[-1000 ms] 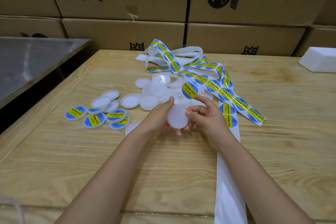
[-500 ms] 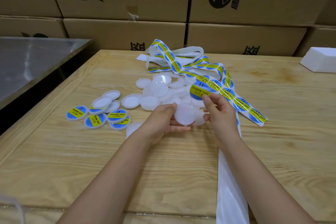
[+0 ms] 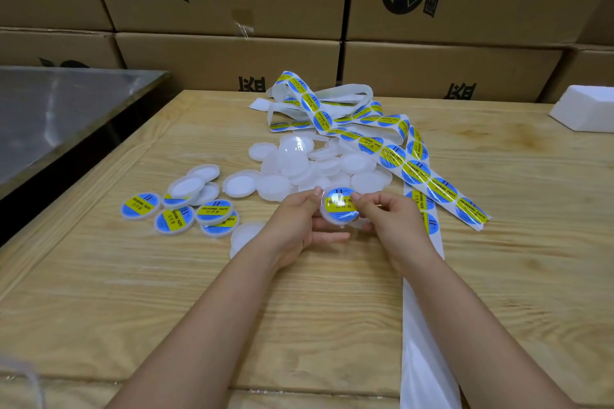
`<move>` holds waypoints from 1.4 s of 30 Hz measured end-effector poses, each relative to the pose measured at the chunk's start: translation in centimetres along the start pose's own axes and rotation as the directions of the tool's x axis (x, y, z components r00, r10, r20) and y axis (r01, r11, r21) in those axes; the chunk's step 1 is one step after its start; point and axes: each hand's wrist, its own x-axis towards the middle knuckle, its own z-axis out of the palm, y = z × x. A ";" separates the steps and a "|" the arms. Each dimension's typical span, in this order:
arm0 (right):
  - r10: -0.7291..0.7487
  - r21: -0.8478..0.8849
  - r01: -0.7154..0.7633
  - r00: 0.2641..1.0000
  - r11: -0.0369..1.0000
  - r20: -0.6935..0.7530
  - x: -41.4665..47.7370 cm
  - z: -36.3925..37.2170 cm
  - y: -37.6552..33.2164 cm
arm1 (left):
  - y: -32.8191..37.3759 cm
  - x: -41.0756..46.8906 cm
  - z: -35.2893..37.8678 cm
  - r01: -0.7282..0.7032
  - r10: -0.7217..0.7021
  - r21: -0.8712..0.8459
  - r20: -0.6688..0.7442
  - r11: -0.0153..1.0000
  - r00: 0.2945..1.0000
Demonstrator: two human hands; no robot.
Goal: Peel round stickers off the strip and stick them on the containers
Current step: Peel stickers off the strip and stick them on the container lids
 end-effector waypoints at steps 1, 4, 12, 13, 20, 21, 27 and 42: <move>-0.004 -0.004 0.004 1.000 1.000 -0.001 0.0 0.0 0.0 | 0.0 0.0 0.0 0.002 -0.002 -0.010 0.000 1.000 1.000; -0.014 -0.024 0.014 1.000 1.000 0.001 -0.1 -0.1 0.0 | 0.1 0.0 0.0 0.013 -0.014 -0.022 -0.012 1.000 1.000; -0.010 -0.066 0.010 1.000 0.998 -0.004 -0.1 -0.1 0.2 | 0.1 0.0 0.0 0.032 -0.033 -0.033 -0.016 0.999 0.999; -0.017 -0.084 0.017 1.000 0.996 -0.004 -0.1 -0.1 0.2 | 0.1 0.0 0.0 0.032 -0.032 -0.031 -0.018 0.999 0.999; -0.010 -0.130 0.008 1.000 0.992 -0.020 0.0 -0.1 0.4 | 0.0 0.0 0.1 0.042 -0.043 -0.049 -0.007 0.998 0.999; -0.011 -0.138 0.008 1.000 0.990 -0.021 0.0 -0.1 0.4 | 0.0 0.1 0.1 0.045 -0.045 -0.056 -0.002 0.997 0.999; -0.025 -0.194 0.019 0.999 0.981 -0.030 0.0 0.0 0.5 | -0.2 0.0 -0.1 0.002 -0.002 -0.002 0.059 1.000 0.998; -0.359 -0.584 0.225 0.925 0.780 -0.124 -1.7 1.4 0.3 | -0.9 0.3 0.7 -0.042 0.058 0.126 -0.126 0.991 0.990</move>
